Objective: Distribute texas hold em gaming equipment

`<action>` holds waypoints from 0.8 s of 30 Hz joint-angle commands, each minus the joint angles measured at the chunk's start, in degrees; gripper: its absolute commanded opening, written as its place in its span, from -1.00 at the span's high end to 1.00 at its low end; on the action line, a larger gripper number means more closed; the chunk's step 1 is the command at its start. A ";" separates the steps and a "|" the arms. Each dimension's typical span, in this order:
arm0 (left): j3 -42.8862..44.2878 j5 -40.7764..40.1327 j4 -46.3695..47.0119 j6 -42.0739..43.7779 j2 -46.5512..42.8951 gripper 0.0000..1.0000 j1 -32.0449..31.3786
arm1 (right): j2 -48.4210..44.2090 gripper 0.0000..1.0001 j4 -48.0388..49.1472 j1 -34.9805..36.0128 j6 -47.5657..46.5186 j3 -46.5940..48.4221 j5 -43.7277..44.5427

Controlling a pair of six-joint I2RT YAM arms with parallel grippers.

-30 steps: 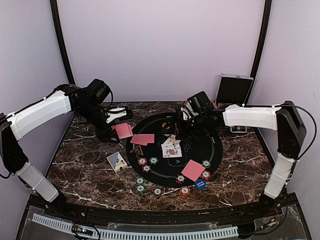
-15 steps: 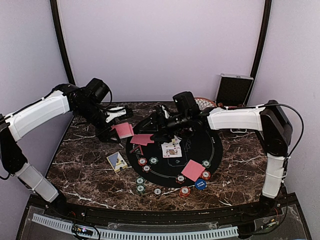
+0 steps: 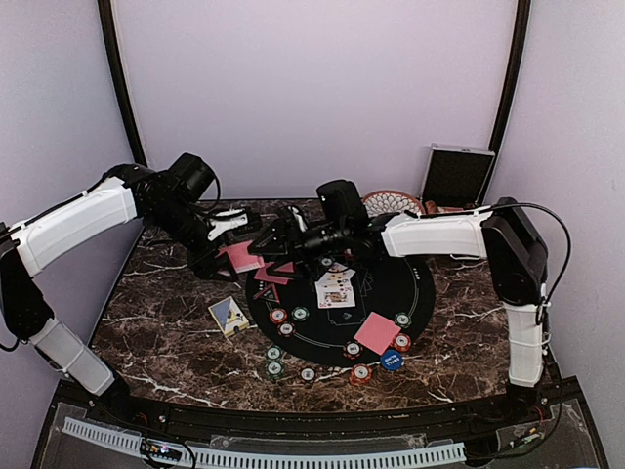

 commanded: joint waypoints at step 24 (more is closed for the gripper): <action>3.29 2.43 0.12 0.98 1.48 1.00 -0.91 | 10.11 -0.67 0.87 2.67 3.63 11.50 -3.72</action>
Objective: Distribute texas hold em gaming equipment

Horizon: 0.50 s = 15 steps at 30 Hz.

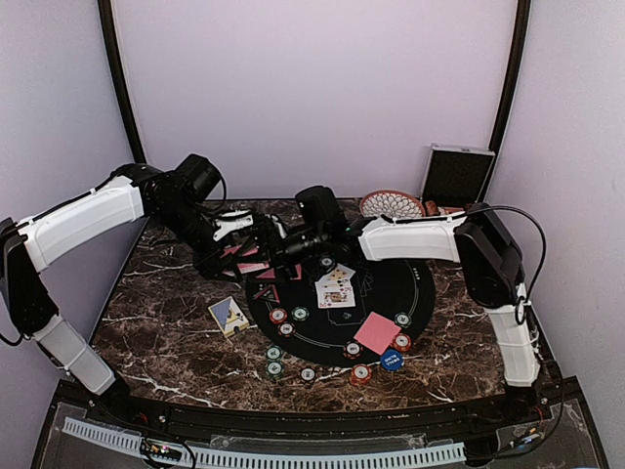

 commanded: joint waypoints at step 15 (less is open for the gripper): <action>0.96 1.63 -0.34 1.11 -3.10 1.00 -0.34 | -2.84 -0.44 4.25 -3.30 2.42 -6.78 2.86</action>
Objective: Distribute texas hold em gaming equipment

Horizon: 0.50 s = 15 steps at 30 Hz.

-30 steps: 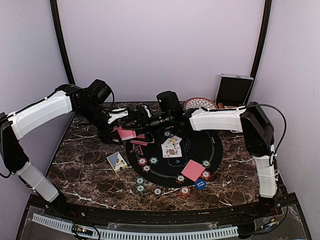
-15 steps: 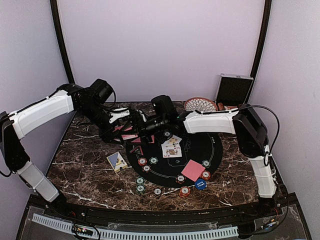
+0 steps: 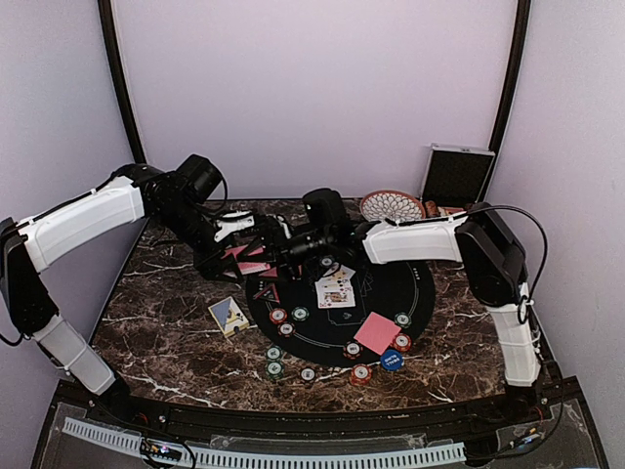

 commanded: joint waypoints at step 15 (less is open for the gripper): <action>0.51 0.79 -0.48 0.89 -3.64 1.00 -0.27 | -6.53 -0.06 -10.28 -2.80 -7.69 -3.13 3.27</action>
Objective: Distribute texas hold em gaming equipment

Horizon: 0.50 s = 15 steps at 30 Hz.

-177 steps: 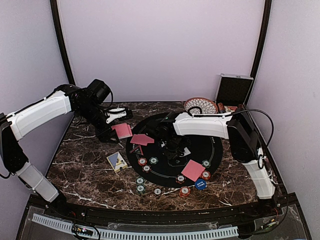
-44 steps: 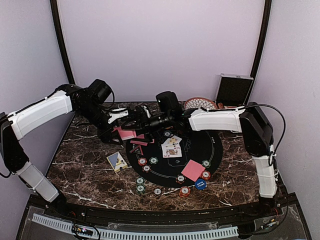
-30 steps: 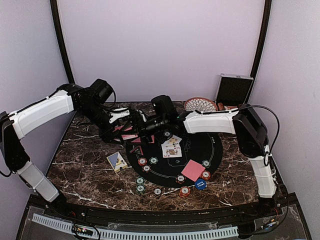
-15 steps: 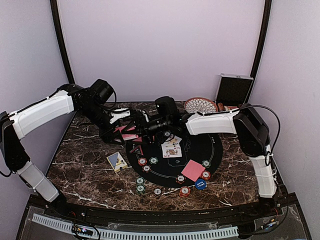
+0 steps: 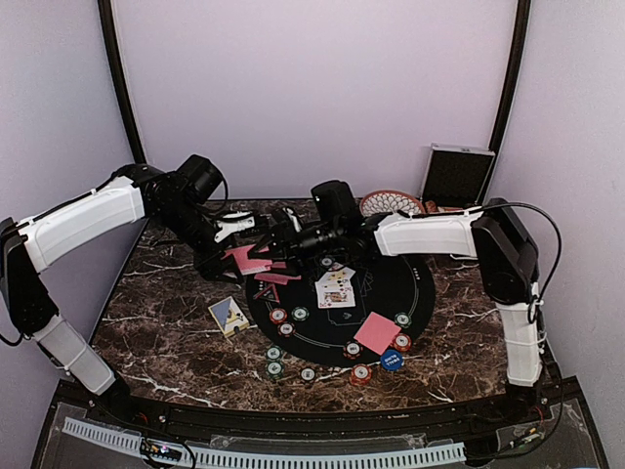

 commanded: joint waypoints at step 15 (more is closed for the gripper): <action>-0.33 0.27 -0.16 0.42 -3.83 1.00 -0.02 | -7.44 0.15 -6.46 -1.82 -3.37 -1.65 1.99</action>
